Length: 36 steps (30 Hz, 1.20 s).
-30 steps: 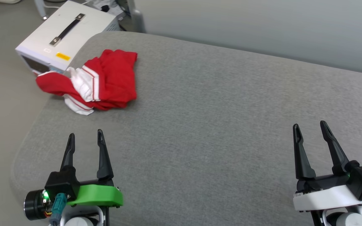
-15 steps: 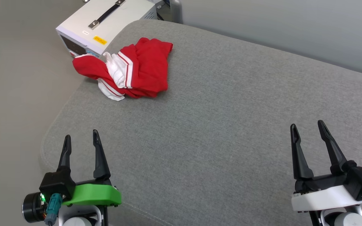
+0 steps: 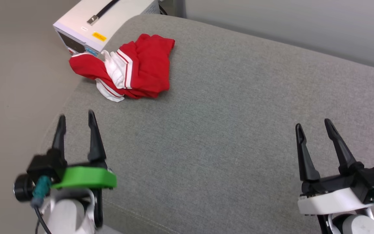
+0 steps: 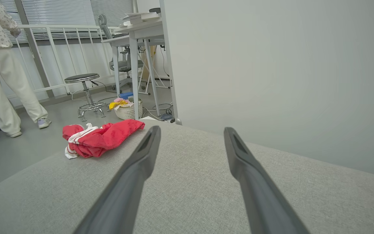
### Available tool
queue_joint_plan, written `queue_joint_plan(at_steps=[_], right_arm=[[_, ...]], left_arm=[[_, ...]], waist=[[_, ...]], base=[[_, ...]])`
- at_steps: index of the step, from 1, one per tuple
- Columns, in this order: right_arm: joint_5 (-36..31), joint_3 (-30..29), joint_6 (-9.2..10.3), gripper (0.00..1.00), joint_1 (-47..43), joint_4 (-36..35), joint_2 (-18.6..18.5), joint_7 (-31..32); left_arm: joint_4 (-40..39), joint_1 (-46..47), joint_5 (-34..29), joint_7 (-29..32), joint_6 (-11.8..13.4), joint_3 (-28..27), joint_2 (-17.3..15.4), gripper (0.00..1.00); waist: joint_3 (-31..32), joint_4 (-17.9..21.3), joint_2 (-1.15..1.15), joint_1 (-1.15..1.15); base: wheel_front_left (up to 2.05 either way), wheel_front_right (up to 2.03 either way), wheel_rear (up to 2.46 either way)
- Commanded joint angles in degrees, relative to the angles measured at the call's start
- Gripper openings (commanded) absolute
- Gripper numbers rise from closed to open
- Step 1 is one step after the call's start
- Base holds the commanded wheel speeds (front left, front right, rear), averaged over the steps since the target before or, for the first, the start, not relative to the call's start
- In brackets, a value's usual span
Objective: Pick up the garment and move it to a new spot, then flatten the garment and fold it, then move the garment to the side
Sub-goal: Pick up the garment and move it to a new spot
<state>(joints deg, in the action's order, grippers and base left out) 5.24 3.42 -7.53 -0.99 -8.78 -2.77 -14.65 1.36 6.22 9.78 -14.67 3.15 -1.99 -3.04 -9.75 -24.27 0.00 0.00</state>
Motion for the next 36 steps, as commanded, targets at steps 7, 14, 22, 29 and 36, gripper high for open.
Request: queue_joint_plan(at_steps=[7, 14, 22, 29, 36], right_arm=[[-2.8, -1.0, 0.04, 1.00, 4.0, -2.3, -0.1, -0.3], [-3.9, -1.2, 0.04, 1.00, 7.1, -4.4, -1.5, -0.3], [-4.4, -3.6, 0.04, 1.00, 9.4, -7.0, -2.2, -0.3], [-4.7, -4.6, 0.04, 1.00, 10.3, -8.5, -3.0, -0.3], [-4.8, -4.9, 0.04, 1.00, 11.3, -9.8, -3.6, -0.3]], left_arm=[[4.7, 14.4, -0.4, -0.3, -5.5, -6.8, -1.1, 1.00], [11.3, 27.5, 0.3, -0.3, -8.8, -11.4, -4.7, 1.00], [24.1, 39.1, 6.4, 1.8, -10.6, -7.8, -11.9, 1.00], [31.1, 46.1, 19.0, 19.3, -10.6, 4.4, -20.3, 1.00], [33.2, 49.6, 30.9, 40.8, -10.6, 12.7, -27.1, 1.00]], waist=[[-7.8, 4.6, 0.00, 0.00], [-15.2, 7.0, 0.00, 0.00], [-20.9, 8.7, 0.00, 0.00], [-24.1, 9.5, 0.00, 0.00], [-26.5, 10.4, 0.00, 0.00]], base=[[0.00, 0.00, 0.00], [0.00, 0.00, 0.00], [0.00, 0.00, 0.00], [0.00, 0.00, 0.00], [0.00, 0.00, 0.00]])
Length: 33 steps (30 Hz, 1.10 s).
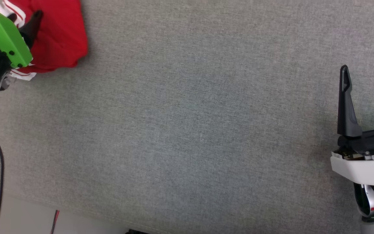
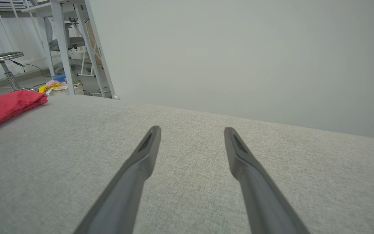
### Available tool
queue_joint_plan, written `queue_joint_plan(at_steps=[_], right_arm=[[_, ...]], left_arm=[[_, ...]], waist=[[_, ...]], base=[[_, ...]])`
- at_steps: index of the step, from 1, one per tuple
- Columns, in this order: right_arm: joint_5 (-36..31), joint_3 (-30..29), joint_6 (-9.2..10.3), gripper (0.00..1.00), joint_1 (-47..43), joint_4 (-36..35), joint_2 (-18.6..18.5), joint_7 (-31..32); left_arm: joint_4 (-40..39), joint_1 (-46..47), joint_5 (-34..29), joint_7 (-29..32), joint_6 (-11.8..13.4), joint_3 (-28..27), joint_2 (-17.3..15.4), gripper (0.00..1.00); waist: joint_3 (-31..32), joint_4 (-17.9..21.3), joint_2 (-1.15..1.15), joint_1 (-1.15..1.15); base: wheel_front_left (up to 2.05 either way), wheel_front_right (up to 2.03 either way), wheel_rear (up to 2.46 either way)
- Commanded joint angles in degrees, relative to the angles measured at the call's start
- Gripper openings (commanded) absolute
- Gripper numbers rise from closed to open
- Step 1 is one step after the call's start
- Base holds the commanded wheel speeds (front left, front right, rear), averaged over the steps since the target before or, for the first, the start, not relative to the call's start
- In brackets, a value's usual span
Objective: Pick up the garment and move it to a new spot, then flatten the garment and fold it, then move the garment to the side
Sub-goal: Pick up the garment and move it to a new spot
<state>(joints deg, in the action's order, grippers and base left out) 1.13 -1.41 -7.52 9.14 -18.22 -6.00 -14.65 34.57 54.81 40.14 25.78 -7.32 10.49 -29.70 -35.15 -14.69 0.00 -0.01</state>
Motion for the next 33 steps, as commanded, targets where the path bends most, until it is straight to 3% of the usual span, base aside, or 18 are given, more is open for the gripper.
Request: queue_joint_plan(at_steps=[1, 7, 15, 16, 17, 24, 28, 33], right_arm=[[-0.7, -0.2, 0.03, 1.00, 1.3, -0.5, -0.4, -0.3], [-0.7, -0.2, 0.03, 1.00, 2.1, -1.0, -0.7, -0.3], [-0.6, 0.3, 0.03, 1.00, 3.1, -0.6, -0.8, -0.3], [-0.6, 0.3, 0.03, 1.00, 3.1, -0.5, -0.8, -0.3], [-0.5, 0.4, 0.03, 1.00, 3.0, -0.4, -0.8, -0.3], [-0.1, 0.2, 0.03, 1.00, 2.4, 0.4, -0.1, -0.3], [0.3, 0.2, 0.03, 1.00, 1.6, 1.1, 0.8, -0.3], [0.6, 0.4, 0.03, 1.00, 0.5, 1.7, 1.8, -0.3]], left_arm=[[0.0, 1.3, 1.8, 3.3, -0.2, 1.3, -1.6, 1.00], [1.9, 1.4, 5.4, 14.5, -0.2, 6.5, -4.9, 1.00], [7.4, 1.3, 6.2, 17.1, -0.2, 11.5, -0.8, 1.00], [7.6, 1.3, 6.3, 16.8, -0.2, 12.0, -0.6, 0.86], [7.8, 1.4, 6.3, 16.4, -0.2, 12.8, -0.5, 0.00], [5.5, 3.6, 6.1, 8.8, -0.2, 16.0, -4.2, 0.00], [0.9, 5.5, 4.3, 2.0, -0.2, 19.0, -7.6, 0.00], [-5.3, 7.8, 2.4, -2.3, -0.2, 23.8, -9.9, 0.00]], waist=[[-1.4, 0.9, 0.00, 0.01], [-3.4, 1.5, 0.00, 0.01], [-4.4, 1.7, 0.00, 0.01], [-4.2, 1.8, 0.00, 0.01], [-3.8, 1.8, 0.00, 0.01], [0.8, 1.5, 0.00, 0.01], [4.4, 1.0, 0.00, 0.01], [8.0, 0.6, 0.00, 0.01]], base=[[0.00, 0.00, 0.00], [0.00, 0.00, 0.00], [0.00, 0.00, 0.00], [0.00, 0.00, 0.00], [0.00, 0.00, 0.00], [0.00, 0.00, 0.00], [0.00, 0.00, 0.00], [0.00, 0.00, 0.00]])
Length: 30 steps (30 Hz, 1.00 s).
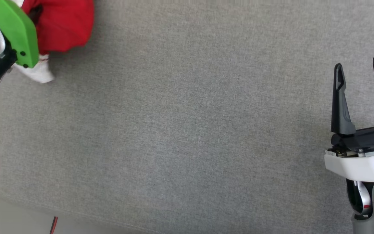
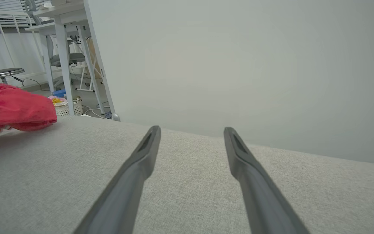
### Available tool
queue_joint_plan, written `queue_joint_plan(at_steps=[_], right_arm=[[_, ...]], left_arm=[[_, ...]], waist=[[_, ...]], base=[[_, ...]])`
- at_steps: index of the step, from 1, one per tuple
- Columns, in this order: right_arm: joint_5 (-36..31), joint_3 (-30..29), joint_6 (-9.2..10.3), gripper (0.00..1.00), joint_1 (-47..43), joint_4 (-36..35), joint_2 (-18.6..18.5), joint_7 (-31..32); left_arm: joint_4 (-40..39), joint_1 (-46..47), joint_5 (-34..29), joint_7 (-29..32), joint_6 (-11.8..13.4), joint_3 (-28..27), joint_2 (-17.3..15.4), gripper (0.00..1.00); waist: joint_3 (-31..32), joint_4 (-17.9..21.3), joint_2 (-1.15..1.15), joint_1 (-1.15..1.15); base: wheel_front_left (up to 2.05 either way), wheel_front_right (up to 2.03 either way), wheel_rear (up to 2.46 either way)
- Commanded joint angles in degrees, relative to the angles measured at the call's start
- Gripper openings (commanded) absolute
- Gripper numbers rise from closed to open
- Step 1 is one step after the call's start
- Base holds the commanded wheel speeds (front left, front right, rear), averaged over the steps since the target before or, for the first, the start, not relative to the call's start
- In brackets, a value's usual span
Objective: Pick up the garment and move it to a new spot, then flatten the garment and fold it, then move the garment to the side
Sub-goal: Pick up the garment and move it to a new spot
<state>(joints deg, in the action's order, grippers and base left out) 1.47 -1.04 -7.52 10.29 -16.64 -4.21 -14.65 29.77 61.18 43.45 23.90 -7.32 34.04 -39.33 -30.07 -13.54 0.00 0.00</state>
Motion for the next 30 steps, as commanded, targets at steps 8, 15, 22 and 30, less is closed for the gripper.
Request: queue_joint_plan(at_steps=[8, 15, 22, 30], right_arm=[[0.8, 0.2, 0.03, 1.00, -0.8, 0.5, 1.1, -0.3], [2.9, -0.1, 0.03, 1.00, -0.6, 0.6, 1.3, -0.3], [5.6, -0.5, 0.03, 1.00, 0.3, 0.6, 1.3, -0.3], [7.7, -1.3, 0.03, 1.00, 1.3, 0.8, 1.3, -0.3]], left_arm=[[-11.1, 5.3, -2.6, -2.9, -0.2, 8.1, 0.6, 0.00], [-16.7, 8.1, -5.1, -3.7, -0.2, 17.1, 5.7, 0.00], [-16.6, 11.1, -4.9, -6.0, -0.2, 26.8, 12.8, 0.00], [-8.4, 13.5, -4.2, -12.3, -0.2, 36.0, 23.4, 0.00]], waist=[[5.7, 1.5, 0.00, 0.00], [6.2, 6.5, 0.00, 0.00], [4.6, 12.3, 0.00, 0.00], [1.8, 17.1, 0.00, 0.00]], base=[[0.00, 0.00, 0.00], [0.00, 0.00, 0.00], [0.00, 0.00, 0.00], [0.00, 0.00, 0.00]])
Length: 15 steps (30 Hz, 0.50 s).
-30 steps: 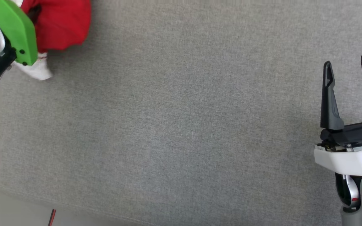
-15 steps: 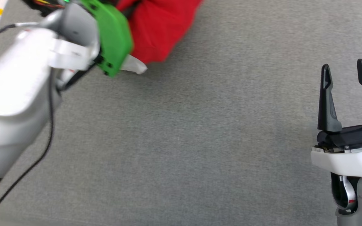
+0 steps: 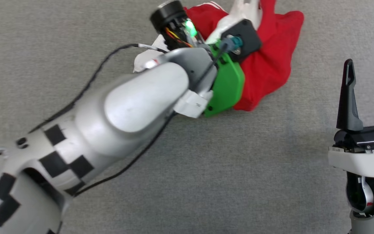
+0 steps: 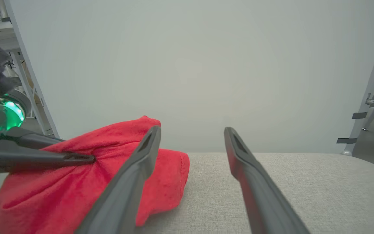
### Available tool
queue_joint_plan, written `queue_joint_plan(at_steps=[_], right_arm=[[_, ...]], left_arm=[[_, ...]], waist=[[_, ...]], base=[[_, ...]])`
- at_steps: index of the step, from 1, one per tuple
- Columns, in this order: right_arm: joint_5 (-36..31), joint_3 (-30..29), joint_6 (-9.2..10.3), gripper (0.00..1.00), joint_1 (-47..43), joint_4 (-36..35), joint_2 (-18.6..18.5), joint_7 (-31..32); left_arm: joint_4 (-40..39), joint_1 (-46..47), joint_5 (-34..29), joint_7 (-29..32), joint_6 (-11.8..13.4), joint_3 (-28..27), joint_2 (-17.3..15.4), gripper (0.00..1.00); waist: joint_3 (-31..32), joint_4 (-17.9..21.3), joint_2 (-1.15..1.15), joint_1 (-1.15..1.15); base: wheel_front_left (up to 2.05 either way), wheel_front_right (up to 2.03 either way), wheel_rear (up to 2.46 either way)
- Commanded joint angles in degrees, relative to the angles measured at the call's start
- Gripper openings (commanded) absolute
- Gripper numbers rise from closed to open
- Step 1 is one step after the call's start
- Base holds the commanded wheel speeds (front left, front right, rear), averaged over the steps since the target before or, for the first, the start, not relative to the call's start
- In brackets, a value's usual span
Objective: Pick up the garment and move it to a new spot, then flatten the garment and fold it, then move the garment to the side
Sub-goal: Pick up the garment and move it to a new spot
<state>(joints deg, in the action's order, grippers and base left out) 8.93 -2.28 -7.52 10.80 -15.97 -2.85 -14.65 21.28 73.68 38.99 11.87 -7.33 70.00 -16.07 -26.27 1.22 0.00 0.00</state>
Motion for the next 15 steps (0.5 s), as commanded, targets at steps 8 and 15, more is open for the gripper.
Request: queue_joint_plan(at_steps=[8, 15], right_arm=[[0.9, -0.1, 0.03, 1.00, 1.5, 0.1, 0.0, -0.3], [0.6, -0.1, 0.03, 1.00, 1.3, 0.7, 0.0, -0.3]], left_arm=[[6.0, -7.6, -5.1, 1.7, -0.2, 3.3, 9.9, 0.00], [4.9, -12.8, -8.9, 2.8, -0.2, 3.3, 11.5, 0.00]], waist=[[-4.1, 4.3, 0.00, 0.00], [-3.3, 3.7, 0.00, 0.00]], base=[[0.00, 0.00, 0.00], [0.00, 0.00, 0.00]])
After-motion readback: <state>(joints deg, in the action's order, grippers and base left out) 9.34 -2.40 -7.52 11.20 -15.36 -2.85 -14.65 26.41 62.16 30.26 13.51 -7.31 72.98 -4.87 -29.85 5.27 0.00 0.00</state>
